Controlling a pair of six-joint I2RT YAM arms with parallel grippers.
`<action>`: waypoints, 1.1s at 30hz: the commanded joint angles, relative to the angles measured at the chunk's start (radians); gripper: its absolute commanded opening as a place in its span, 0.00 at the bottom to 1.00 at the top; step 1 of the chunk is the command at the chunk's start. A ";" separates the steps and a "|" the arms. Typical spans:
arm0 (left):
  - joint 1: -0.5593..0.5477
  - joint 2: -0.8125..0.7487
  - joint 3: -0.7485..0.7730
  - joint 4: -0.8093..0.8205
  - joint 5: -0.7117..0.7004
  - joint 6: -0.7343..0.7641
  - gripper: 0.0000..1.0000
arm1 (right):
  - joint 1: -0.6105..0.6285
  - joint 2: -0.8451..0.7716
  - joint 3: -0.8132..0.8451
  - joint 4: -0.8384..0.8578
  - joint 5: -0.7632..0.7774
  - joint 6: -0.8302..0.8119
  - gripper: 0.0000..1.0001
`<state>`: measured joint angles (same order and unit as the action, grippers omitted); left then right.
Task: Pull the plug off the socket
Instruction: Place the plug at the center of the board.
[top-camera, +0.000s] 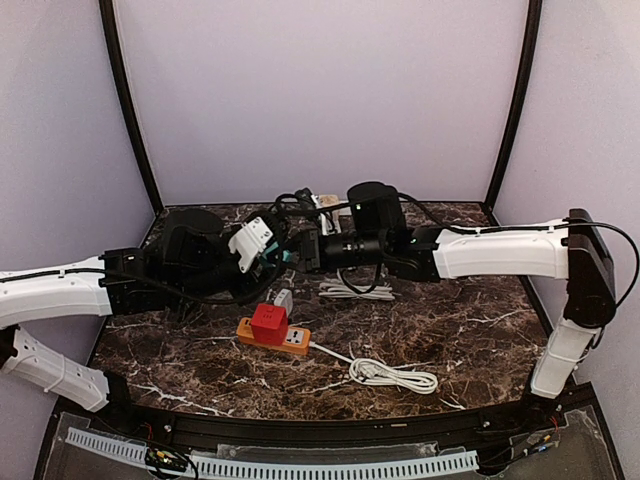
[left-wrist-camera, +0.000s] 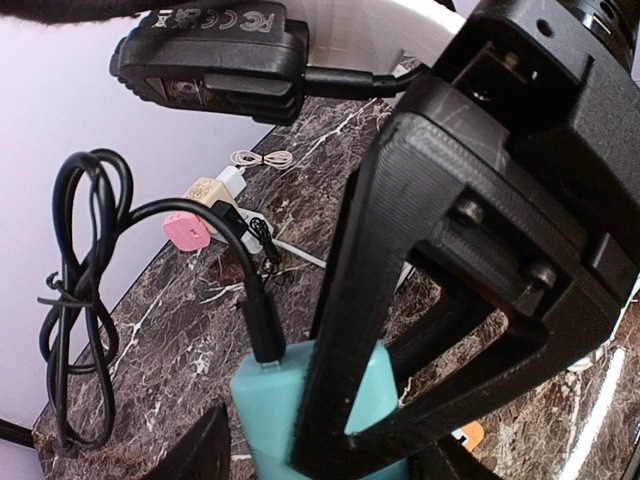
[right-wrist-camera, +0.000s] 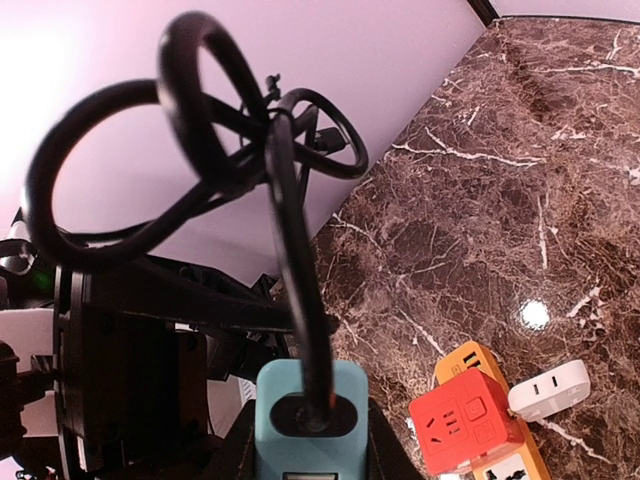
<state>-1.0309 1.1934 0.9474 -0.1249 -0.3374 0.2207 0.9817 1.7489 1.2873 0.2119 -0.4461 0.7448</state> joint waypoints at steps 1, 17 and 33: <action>-0.003 -0.003 0.006 0.046 -0.053 0.007 0.58 | -0.003 -0.016 -0.020 0.061 -0.025 0.010 0.00; 0.017 -0.015 0.014 0.026 -0.067 -0.072 0.23 | -0.057 -0.078 -0.061 0.072 -0.035 0.001 0.50; 0.446 0.148 0.251 -0.221 0.159 -0.291 0.23 | -0.179 -0.259 -0.151 0.023 -0.007 -0.153 0.99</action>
<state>-0.7094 1.2377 1.0592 -0.2234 -0.2687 0.0120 0.8131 1.5410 1.1660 0.2512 -0.4801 0.6811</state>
